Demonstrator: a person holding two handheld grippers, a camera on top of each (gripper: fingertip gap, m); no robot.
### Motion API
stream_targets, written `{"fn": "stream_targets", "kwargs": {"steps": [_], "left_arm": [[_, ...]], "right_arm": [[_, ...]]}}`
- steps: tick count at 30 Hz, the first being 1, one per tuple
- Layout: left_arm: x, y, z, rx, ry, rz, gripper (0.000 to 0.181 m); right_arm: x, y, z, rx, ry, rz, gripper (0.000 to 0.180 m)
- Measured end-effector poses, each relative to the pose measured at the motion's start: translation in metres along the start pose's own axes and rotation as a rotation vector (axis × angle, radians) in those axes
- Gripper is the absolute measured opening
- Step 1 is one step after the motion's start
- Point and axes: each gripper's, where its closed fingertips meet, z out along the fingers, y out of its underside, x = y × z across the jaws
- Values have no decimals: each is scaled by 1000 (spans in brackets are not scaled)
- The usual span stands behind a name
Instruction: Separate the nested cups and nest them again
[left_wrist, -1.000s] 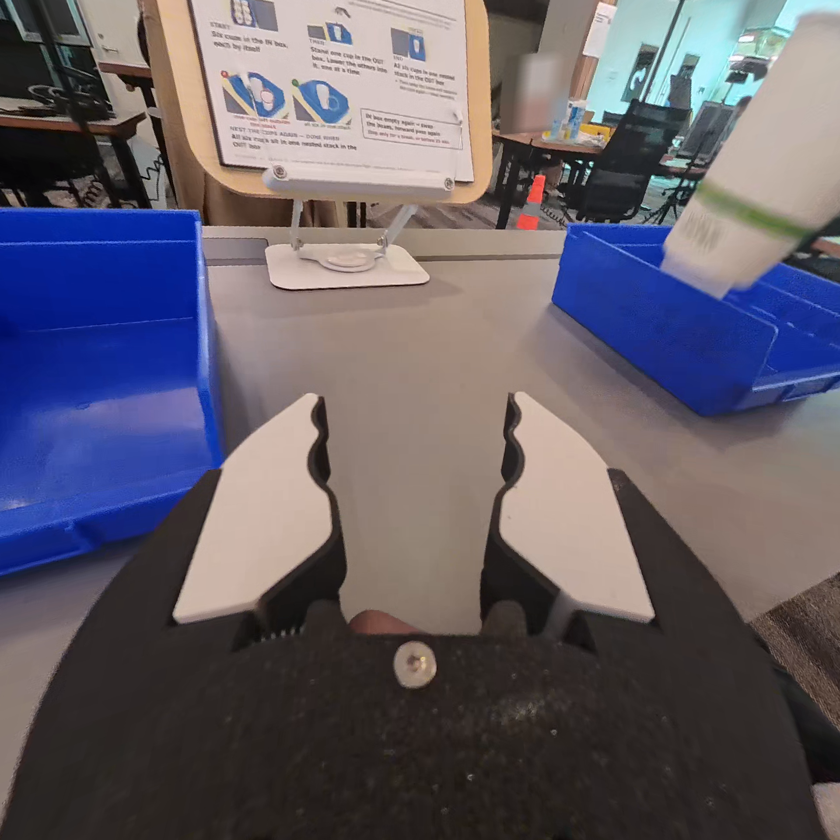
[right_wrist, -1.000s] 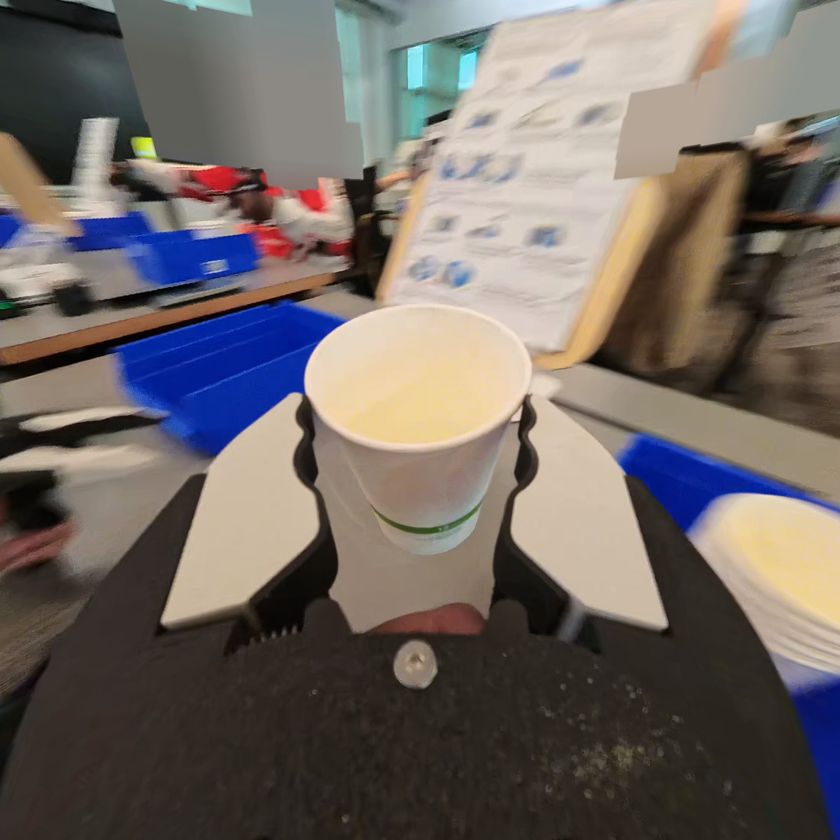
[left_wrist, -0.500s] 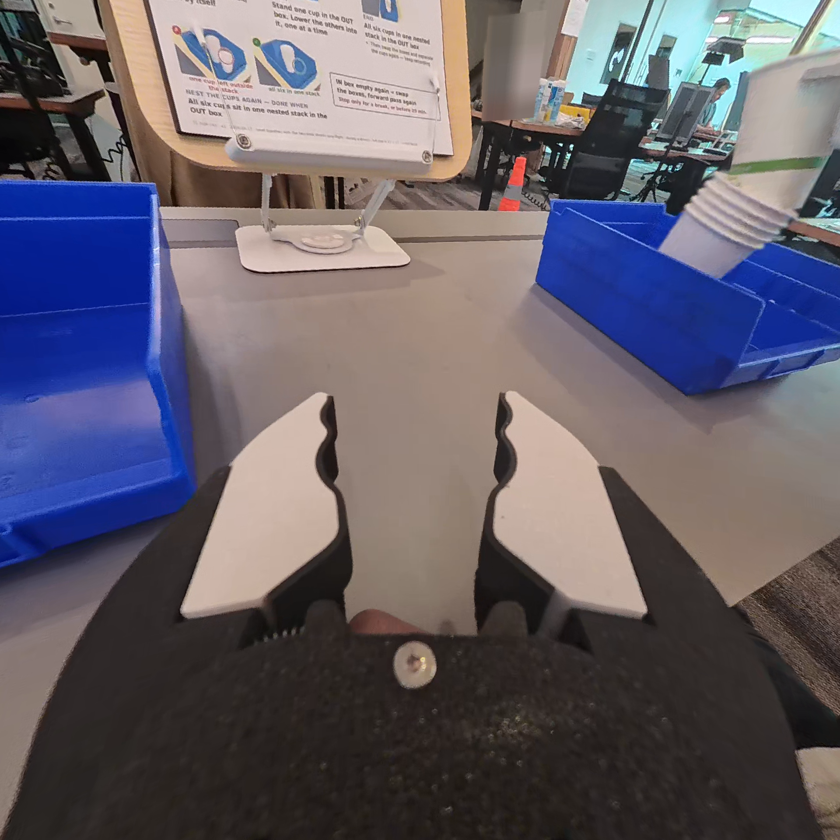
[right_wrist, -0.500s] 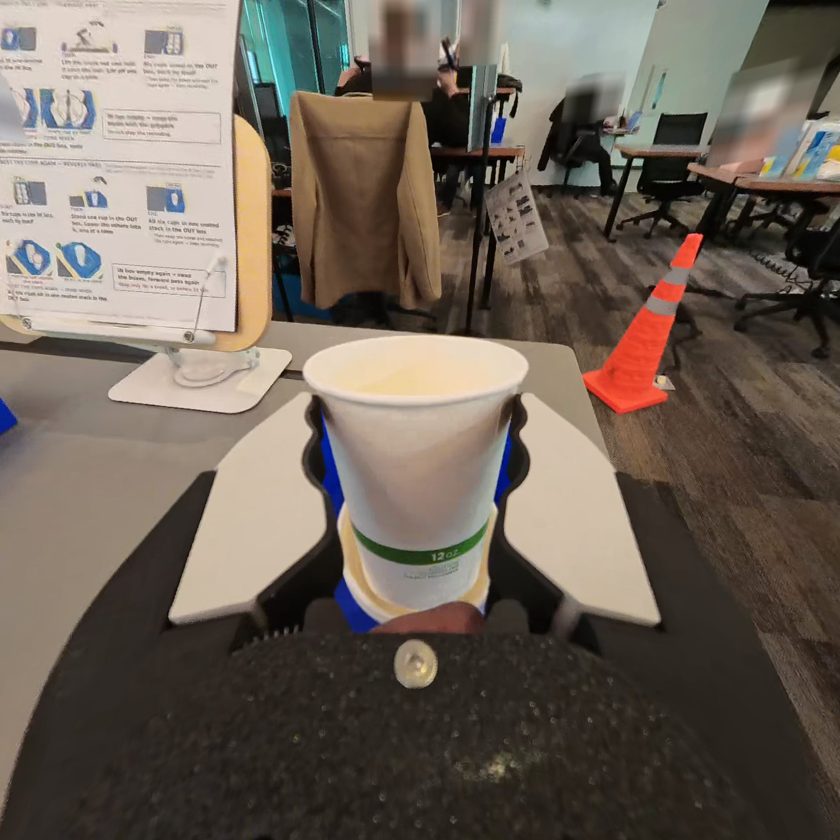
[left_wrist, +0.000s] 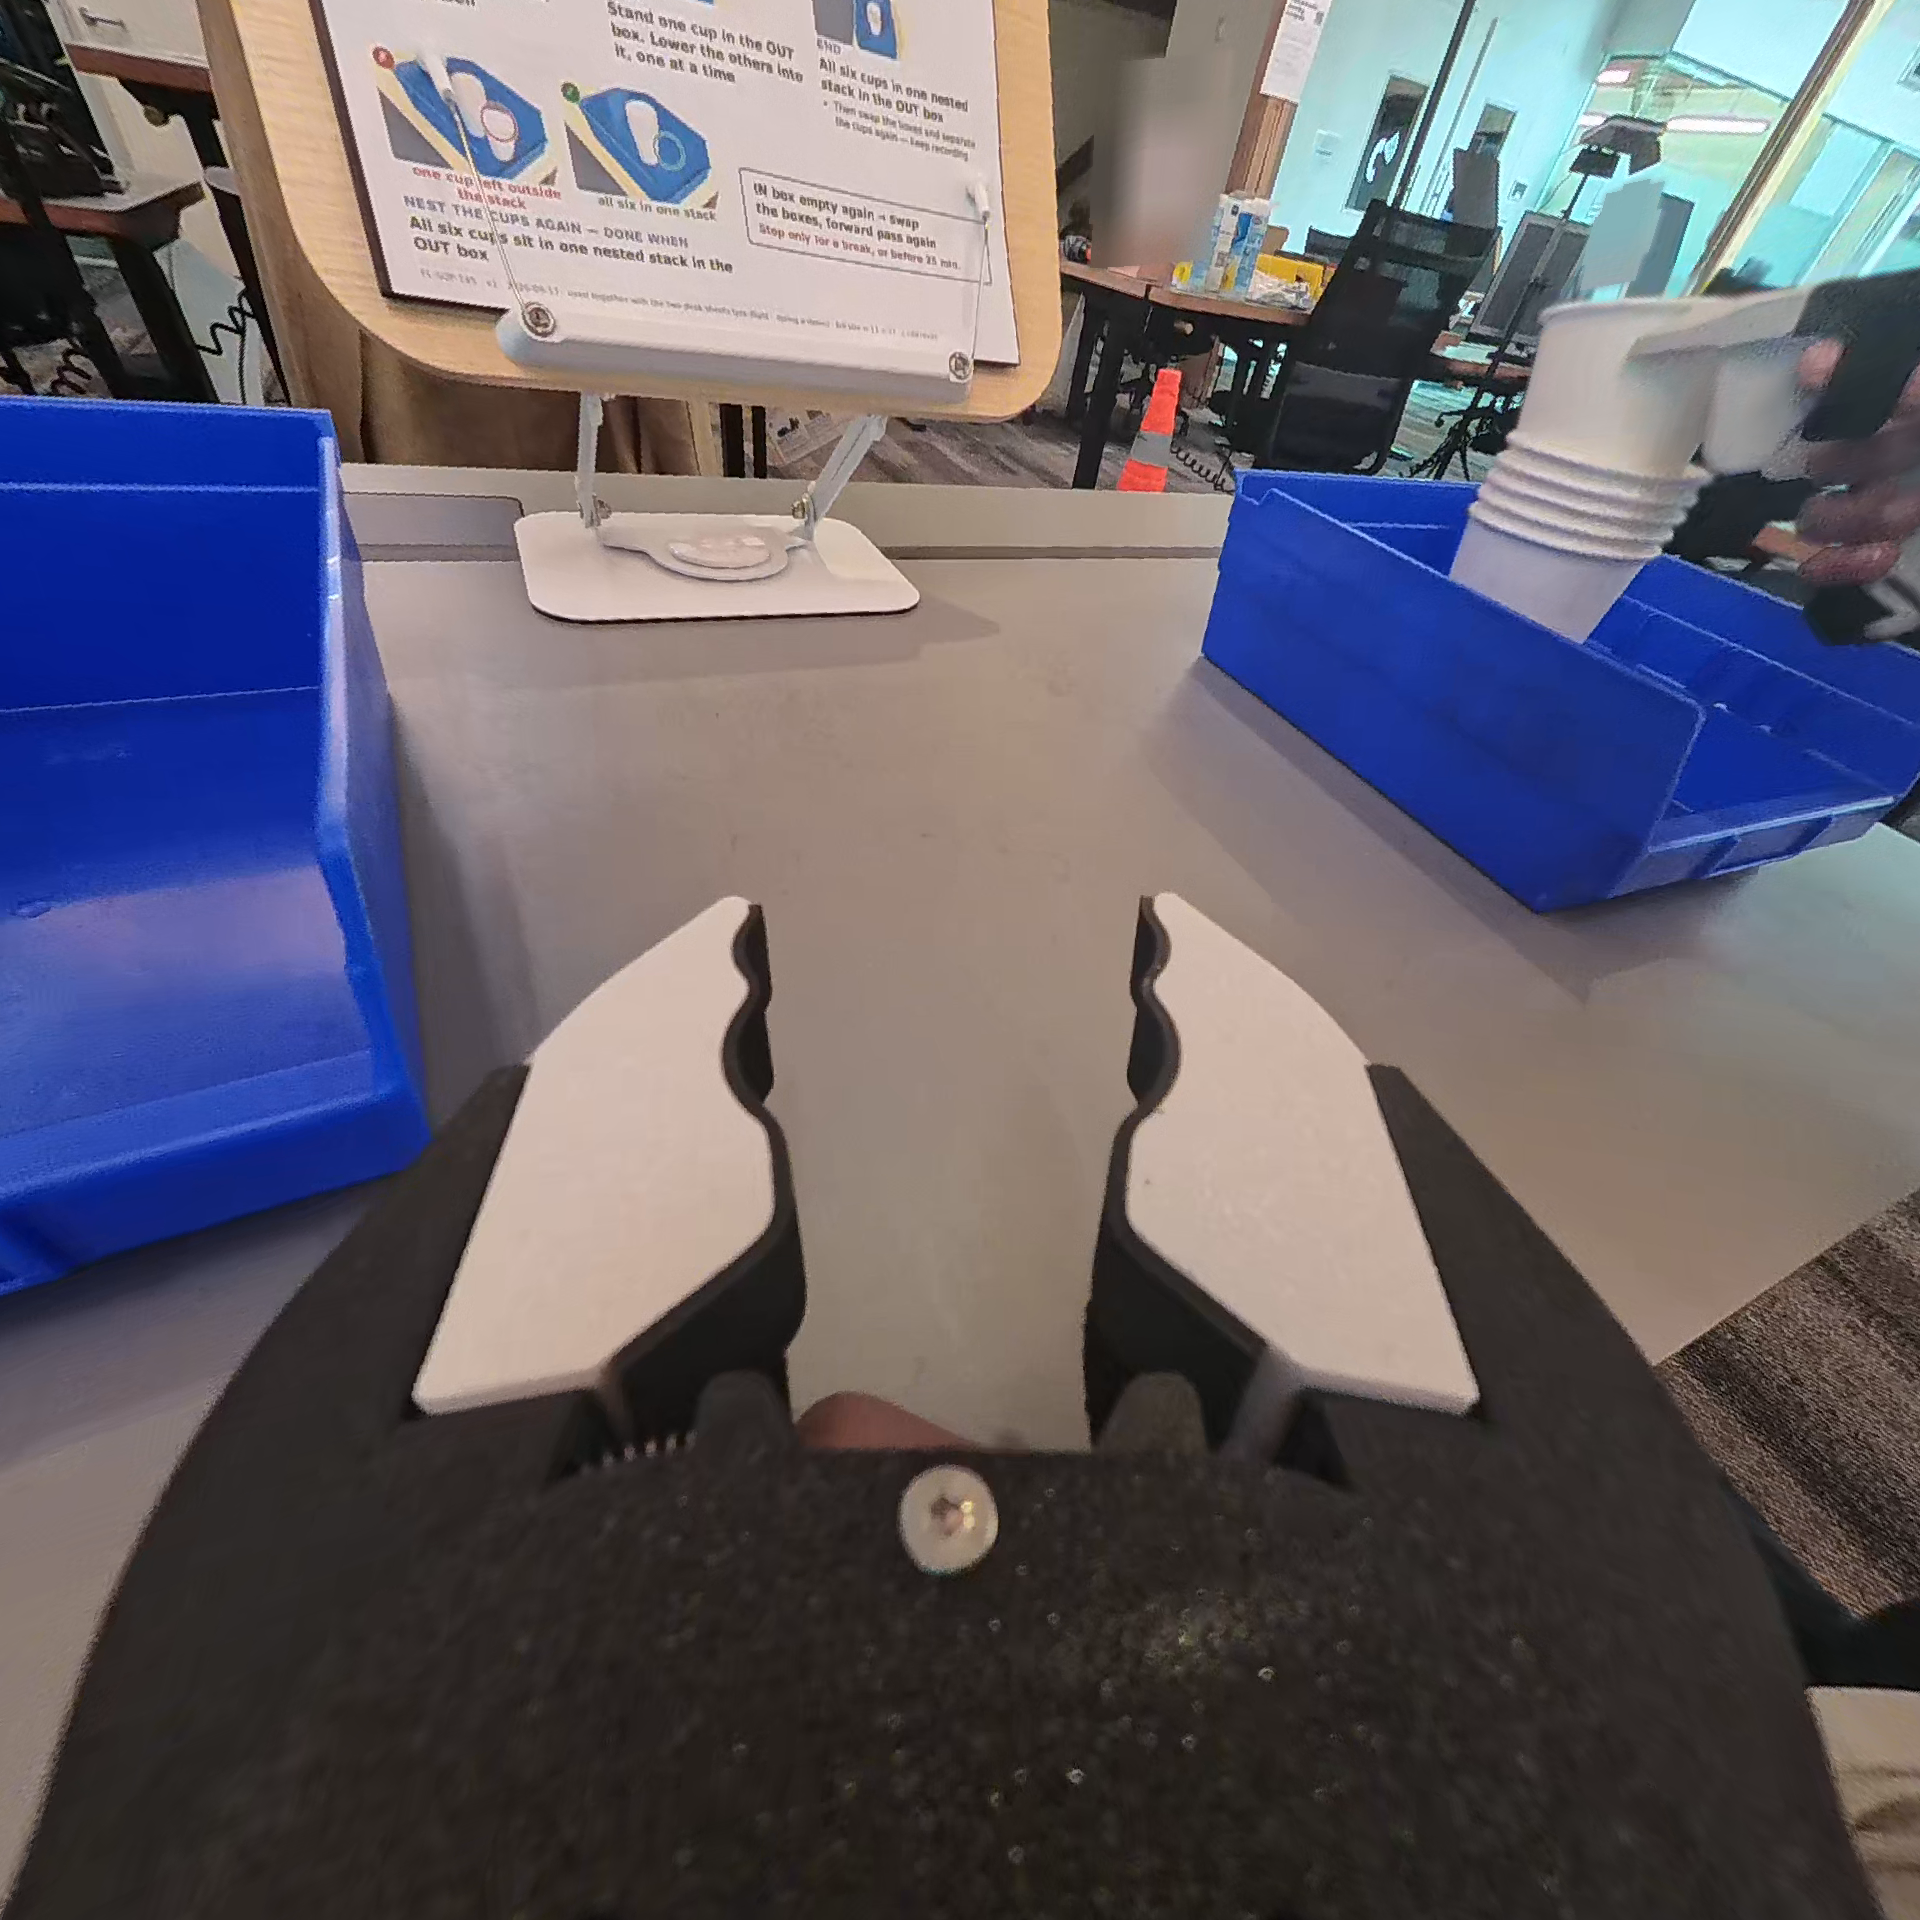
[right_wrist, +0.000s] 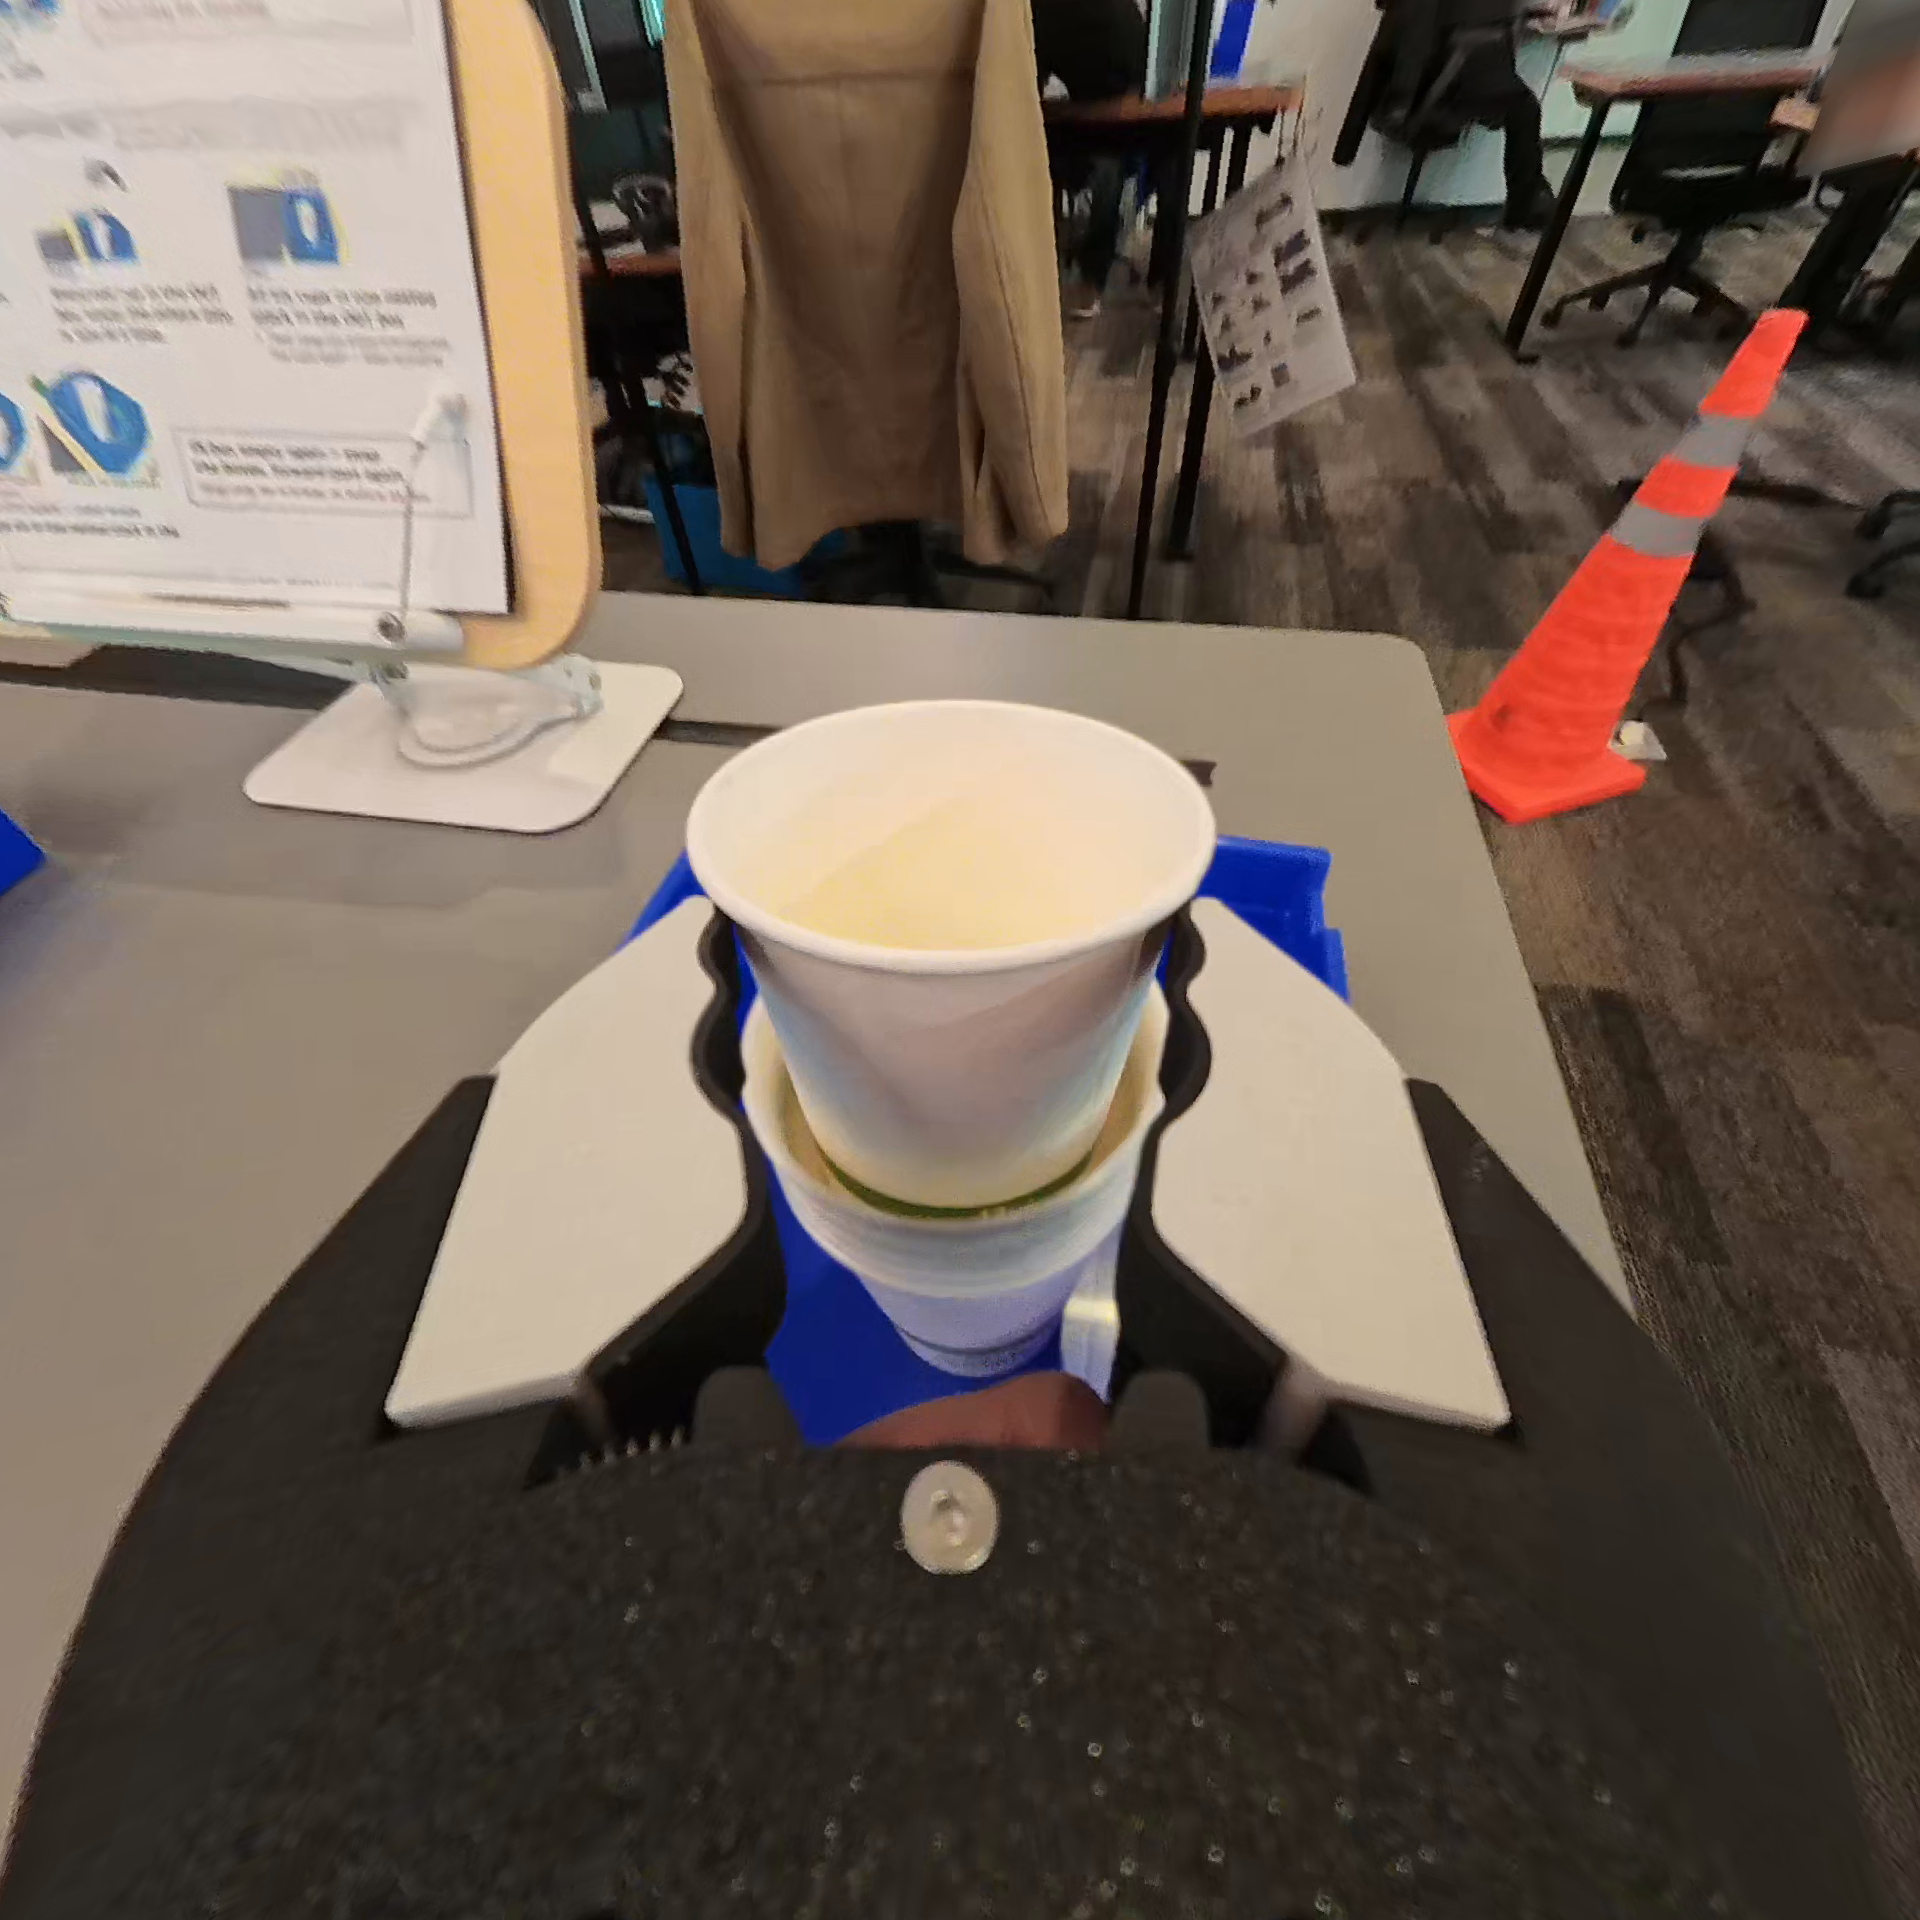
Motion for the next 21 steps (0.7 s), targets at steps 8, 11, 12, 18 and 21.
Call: {"fn": "stream_targets", "kwargs": {"steps": [8, 11, 12, 18, 21], "left_arm": [[6, 9, 4, -37, 21, 17, 67], [7, 11, 5, -44, 33, 8, 68], [5, 12, 5, -44, 32, 3, 69], [-18, 9, 0, -46, -46, -52, 72], [-35, 5, -4, -37, -117, -44, 73]], "right_arm": [[0, 38, -7, -190, 7, -66, 84], [-3, 39, -19, -225, -5, -130, 90], [-3, 37, -24, -223, 3, -157, 90], [-57, 31, -70, -75, 5, -199, 84], [-151, 57, -85, 43, -223, -34, 80]]}}
